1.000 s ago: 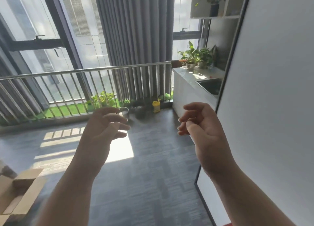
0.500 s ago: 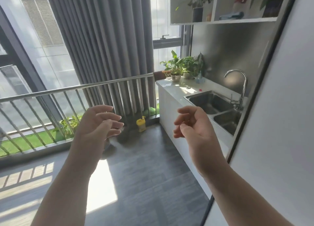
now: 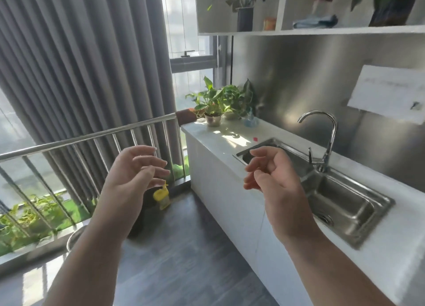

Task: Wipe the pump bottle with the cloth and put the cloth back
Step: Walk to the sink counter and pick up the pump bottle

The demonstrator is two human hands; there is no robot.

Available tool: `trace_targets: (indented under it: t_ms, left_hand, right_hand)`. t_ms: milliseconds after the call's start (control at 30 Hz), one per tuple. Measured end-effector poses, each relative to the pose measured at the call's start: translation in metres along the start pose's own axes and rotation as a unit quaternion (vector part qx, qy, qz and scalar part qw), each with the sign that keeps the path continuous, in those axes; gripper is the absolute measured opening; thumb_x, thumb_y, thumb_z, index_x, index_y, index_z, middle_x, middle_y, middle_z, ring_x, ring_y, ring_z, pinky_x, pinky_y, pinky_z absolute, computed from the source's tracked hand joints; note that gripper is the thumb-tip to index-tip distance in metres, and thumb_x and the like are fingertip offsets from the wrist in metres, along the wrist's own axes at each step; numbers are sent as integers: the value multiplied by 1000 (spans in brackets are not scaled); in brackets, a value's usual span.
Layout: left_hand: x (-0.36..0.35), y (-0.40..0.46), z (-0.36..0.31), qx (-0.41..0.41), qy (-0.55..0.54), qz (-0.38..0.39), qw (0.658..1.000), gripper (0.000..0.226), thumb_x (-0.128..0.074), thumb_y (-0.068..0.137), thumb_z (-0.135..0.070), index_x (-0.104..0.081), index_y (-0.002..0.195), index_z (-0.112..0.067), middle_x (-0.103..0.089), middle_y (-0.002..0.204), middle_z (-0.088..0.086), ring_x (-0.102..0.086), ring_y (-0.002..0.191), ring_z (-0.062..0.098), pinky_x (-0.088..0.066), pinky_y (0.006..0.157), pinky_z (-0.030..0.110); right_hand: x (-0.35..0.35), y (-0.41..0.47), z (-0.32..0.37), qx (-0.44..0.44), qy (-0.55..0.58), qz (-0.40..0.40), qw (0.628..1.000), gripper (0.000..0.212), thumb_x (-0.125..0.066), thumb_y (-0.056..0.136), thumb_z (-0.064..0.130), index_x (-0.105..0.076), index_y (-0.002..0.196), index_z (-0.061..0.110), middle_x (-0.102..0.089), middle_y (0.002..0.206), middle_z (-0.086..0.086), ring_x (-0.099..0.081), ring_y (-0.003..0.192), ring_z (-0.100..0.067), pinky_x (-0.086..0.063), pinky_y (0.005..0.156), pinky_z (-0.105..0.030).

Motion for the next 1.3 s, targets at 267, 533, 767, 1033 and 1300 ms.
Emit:
trace_targets:
  t_ms: [267, 533, 767, 1033, 1300]
  left_hand:
    - [-15, 201, 56, 10, -21, 74, 997, 30, -39, 96, 12, -55, 117, -4, -67, 91, 8, -68, 82, 23, -54, 82, 44]
    - [-65, 349, 139, 33, -36, 120, 992, 35, -41, 96, 11, -60, 107, -16, -68, 95, 12, -70, 83, 23, -55, 79, 42]
    - [-169, 490, 211, 53, -18, 194, 979, 33, -45, 95, 10, -61, 108, -16, -70, 90, 6, -70, 82, 24, -54, 76, 37]
    - [-245, 628, 278, 88, -11, 230, 969, 31, -53, 80, -13, -61, 110, -15, -71, 90, 6, -71, 82, 24, -54, 77, 40]
    - [-350, 733, 345, 105, -39, 315, 942, 27, -53, 89, 4, -60, 108, -14, -68, 93, 11, -69, 79, 23, -54, 81, 46]
  right_hand:
    - [-46, 157, -66, 8, -21, -50, 998, 30, -44, 81, 5, -57, 105, 16, -58, 86, -2, -57, 71, -11, -52, 72, -26]
    - [-19, 286, -138, 7, -44, -120, 992, 30, -45, 80, 6, -57, 107, 9, -58, 87, -3, -58, 69, -9, -54, 71, -23]
    - [42, 424, -219, -10, -55, -171, 984, 29, -45, 79, 6, -59, 103, 16, -60, 83, 0, -61, 72, -11, -53, 70, -27]
    - [70, 568, -304, -59, -79, -182, 978, 29, -45, 80, 9, -60, 99, 24, -60, 80, 10, -59, 72, -10, -53, 71, -24]
    - [118, 628, -357, -101, -120, -272, 949, 30, -47, 81, 13, -63, 95, 34, -60, 86, 2, -64, 83, -30, -56, 79, -36]
Point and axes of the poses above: each hand's wrist, its own y-axis towards the middle knuckle, its own x-axis out of the back of the hand, z = x × y, the point moved 10 cm from there along y, towards the middle knuckle
